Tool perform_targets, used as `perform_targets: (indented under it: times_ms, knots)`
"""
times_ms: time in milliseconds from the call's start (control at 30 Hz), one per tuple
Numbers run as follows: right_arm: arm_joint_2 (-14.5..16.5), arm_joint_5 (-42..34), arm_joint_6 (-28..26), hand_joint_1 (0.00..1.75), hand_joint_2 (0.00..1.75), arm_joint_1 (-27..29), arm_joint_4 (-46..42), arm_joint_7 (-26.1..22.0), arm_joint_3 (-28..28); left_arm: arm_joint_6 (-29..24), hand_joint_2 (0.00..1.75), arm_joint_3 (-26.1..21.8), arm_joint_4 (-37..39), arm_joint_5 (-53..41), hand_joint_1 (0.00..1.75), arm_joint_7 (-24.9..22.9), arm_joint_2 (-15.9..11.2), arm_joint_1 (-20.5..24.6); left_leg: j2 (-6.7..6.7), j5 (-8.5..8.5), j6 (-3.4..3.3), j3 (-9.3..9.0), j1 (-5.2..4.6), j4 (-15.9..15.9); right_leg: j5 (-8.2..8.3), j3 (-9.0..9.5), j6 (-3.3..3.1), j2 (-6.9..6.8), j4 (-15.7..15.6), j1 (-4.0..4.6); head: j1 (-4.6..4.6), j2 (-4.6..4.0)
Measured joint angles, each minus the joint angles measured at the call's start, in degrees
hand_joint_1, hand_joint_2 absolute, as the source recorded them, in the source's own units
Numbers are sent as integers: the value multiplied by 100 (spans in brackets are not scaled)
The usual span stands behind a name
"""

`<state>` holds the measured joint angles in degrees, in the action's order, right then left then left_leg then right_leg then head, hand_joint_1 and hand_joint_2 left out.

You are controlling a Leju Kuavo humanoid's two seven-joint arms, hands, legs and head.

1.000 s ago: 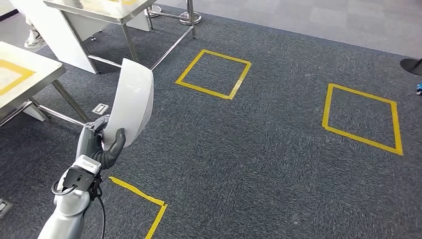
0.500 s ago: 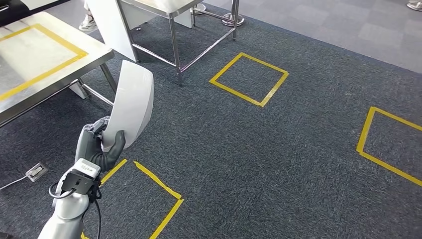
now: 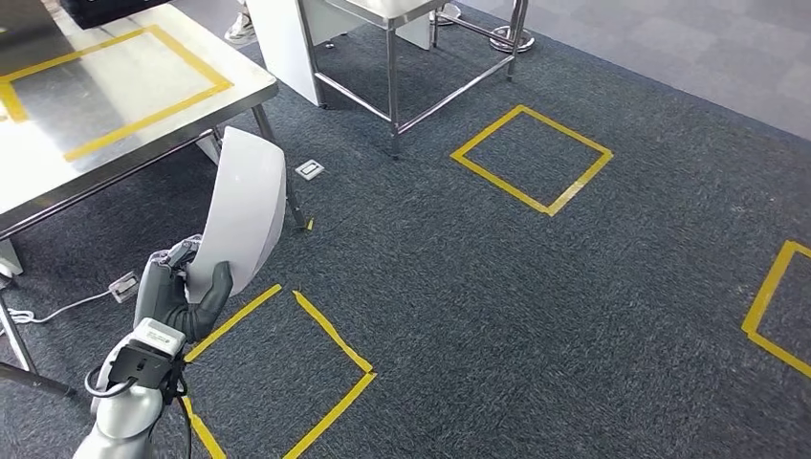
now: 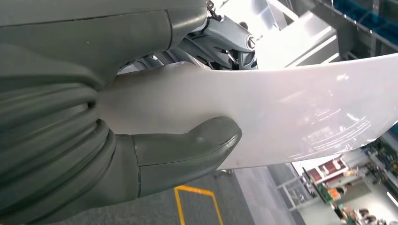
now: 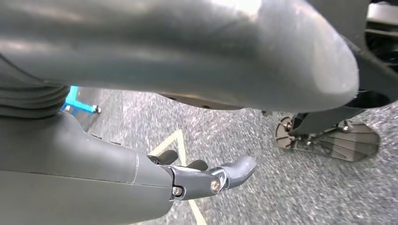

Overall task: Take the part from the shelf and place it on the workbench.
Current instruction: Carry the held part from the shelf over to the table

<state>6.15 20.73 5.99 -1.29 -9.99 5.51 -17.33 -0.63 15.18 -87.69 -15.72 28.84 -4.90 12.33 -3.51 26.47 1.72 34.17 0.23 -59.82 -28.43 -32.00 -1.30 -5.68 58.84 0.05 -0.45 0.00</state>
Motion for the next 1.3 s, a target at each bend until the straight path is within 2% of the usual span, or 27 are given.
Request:
perform_targets:
  times_ms: [33, 100, 133, 167, 233, 300, 333, 367, 400, 467, 533, 600, 633, 700, 733, 767, 800, 833, 867, 900, 967, 1033, 1100, 1133, 1200, 1267, 1300]
  knots:
    - [-1, 9, 1, 0, 0, -10, 0, 5, 0, -3, 175, -4, -2, -10, 175, -3, -4, 9, -30, 1, -47, -37, -13, 81, -9, 9, 31, -48, 5, 15, 3, 0]
    - [-1, 22, 4, 0, 0, -41, 0, 28, 1, -16, 175, -29, -7, -37, 175, -21, -22, 23, 99, -26, -124, -26, -13, 87, -22, 32, 94, -133, 1, 14, 5, 0]
    - [-1, 23, 5, 0, 0, -56, 0, 42, 1, -26, 175, -45, -15, -46, 175, -29, -31, 35, 158, -40, -158, -27, -3, 101, -55, 34, 134, -75, 32, 2, 8, 0]
    - [-1, 23, 6, 0, 0, -64, 0, 55, 1, -36, 175, -58, -24, -52, 175, -40, -38, 59, 219, -56, -192, -30, 12, 118, -138, -6, 171, 52, 144, -14, 13, 0]
    - [-1, 23, 7, 0, 0, -68, 0, 77, 2, -51, 175, -70, -36, -54, 175, -49, -41, 105, 348, -76, -240, -22, 34, 132, -463, -286, 230, 395, 745, -46, 31, 0]
    - [-1, 23, 7, 0, 0, -60, 0, 88, 2, -55, 175, -78, -29, -55, 175, -56, -42, 121, 498, -82, -258, 5, 34, 118, -738, -663, 248, 519, 1466, -54, 39, 0]
    - [-1, 23, 7, 0, 0, -54, 0, 88, 2, -56, 175, -81, -24, -56, 175, -57, -42, 120, 576, -85, -258, 16, 33, 106, -729, -750, 245, 528, 1603, -54, 39, 0]
    - [-1, 23, 7, 0, 0, -51, 0, 88, 2, -57, 175, -85, -20, -56, 175, -58, -43, 119, 657, -87, -255, 22, 33, 94, -606, -723, 234, 538, 1511, -55, 40, 0]
    - [-1, 23, 7, 0, 0, -51, 0, 87, 2, -57, 175, -86, -19, -57, 175, -57, -44, 120, 738, -90, -246, 24, 34, 83, -402, -590, 217, 571, 1209, -58, 40, 0]
    - [-2, 23, 7, 0, 0, -56, 0, 84, 2, -58, 175, -87, -19, -57, 175, -57, -44, 127, 878, -99, -208, 32, 32, 71, -44, -234, 174, 778, 421, -63, 41, 0]
    - [-2, 23, 5, 0, 0, -66, 0, 84, 2, -60, 175, -89, -17, -57, 175, -56, -46, 142, 993, -123, -137, 60, 34, 76, 61, -76, 144, 910, 47, -47, 43, 0]
    - [1, 23, 1, 0, 0, -78, 0, 93, 1, -61, 175, -98, -8, -58, 175, -55, -60, 156, 1093, -157, -55, 92, 42, 105, 75, -70, 96, 814, 20, -31, 45, 0]
    - [3, 23, -1, 0, 0, -81, 0, 98, 1, -64, 175, -107, -1, -58, 175, -51, -74, 163, 1048, -147, -26, 111, 42, 89, 93, -61, 58, 751, -2, -35, 42, 0]
    - [9, 21, -12, 0, 0, -75, 0, 106, 0, -79, 175, -124, 32, -50, 175, -37, -110, 214, 770, 35, 18, 254, 29, -200, 122, -47, -32, 622, -49, -52, 12, 0]
    - [11, 19, -19, 0, 0, -69, 0, 113, 0, -93, 175, -129, 56, -38, 175, -24, -123, 246, 592, 210, 33, 389, 28, -515, 123, -47, -61, 557, -54, -44, -4, 0]
    - [13, 15, -28, 0, 0, -61, 0, 121, 0, -108, 175, -131, 79, -22, 175, -15, -130, 273, 484, 391, 50, 549, 29, -875, 118, -50, -81, 493, -54, -39, -17, 0]
    - [14, 12, -37, 0, 0, -54, 0, 130, 0, -123, 175, -131, 106, -5, 175, -7, -133, 287, 434, 528, 68, 697, 35, -1212, 114, -51, -87, 418, -52, -34, -19, 0]
    - [15, 8, -44, 0, 0, -51, 0, 138, 0, -132, 175, -131, 128, 7, 175, -3, -136, 291, 412, 570, 83, 773, 42, -1404, 110, -51, -90, 343, -51, -32, -18, 0]
    - [17, 5, -51, 0, 0, -53, 0, 143, 0, -139, 175, -132, 149, 15, 175, -3, -140, 296, 392, 509, 94, 749, 47, -1391, 106, -51, -87, 273, -47, -32, -19, 0]
    - [20, -2, -60, 0, 0, -59, 0, 150, 0, -149, 175, -133, 167, 20, 175, -3, -145, 306, 355, 366, 99, 620, 52, -1175, 98, -48, -79, 198, -41, -33, -19, 0]
    - [27, -17, -74, 0, 0, -72, 0, 162, -1, -183, 175, -134, 177, 41, 175, 8, -152, 342, 142, 75, 74, 208, 33, -426, 69, -38, -36, 75, -12, -20, -21, 0]
    - [31, -28, -84, 0, 0, -76, 0, 164, -3, -223, 175, -135, 172, 69, 175, 30, -157, 368, -6, -12, -19, -16, 7, 12, 37, -30, 24, -30, 15, 13, -12, 0]
    - [32, -29, -88, 0, 0, -81, 0, 164, -4, -240, 175, -139, 168, 88, 175, 47, -172, 369, 86, -9, -119, -8, -3, 52, 24, -13, 80, -146, 14, 31, -1, 0]
    - [32, -29, -90, 0, 0, -87, 0, 166, -4, -242, 175, -141, 164, 95, 175, 52, -179, 364, 152, -22, -153, -1, 5, 60, 9, -3, 115, -156, 25, 22, 1, 0]
    - [32, -29, -91, 0, 0, -93, 0, 164, -4, -245, 175, -144, 151, 104, 175, 60, -185, 369, 275, -53, -216, 6, 36, 77, -161, -86, 187, 77, 261, -6, 12, 0]
    - [32, -29, -92, 0, 0, -86, 0, 164, -5, -248, 175, -143, 141, 110, 175, 62, -185, 368, 397, -71, -252, 24, 55, 79, -526, -405, 235, 415, 946, -33, 31, 0]
    - [32, -29, -92, 0, 0, -77, 0, 165, -5, -248, 175, -143, 142, 111, 175, 61, -186, 360, 467, -77, -260, 37, 56, 77, -690, -606, 245, 491, 1346, -40, 39, 0]
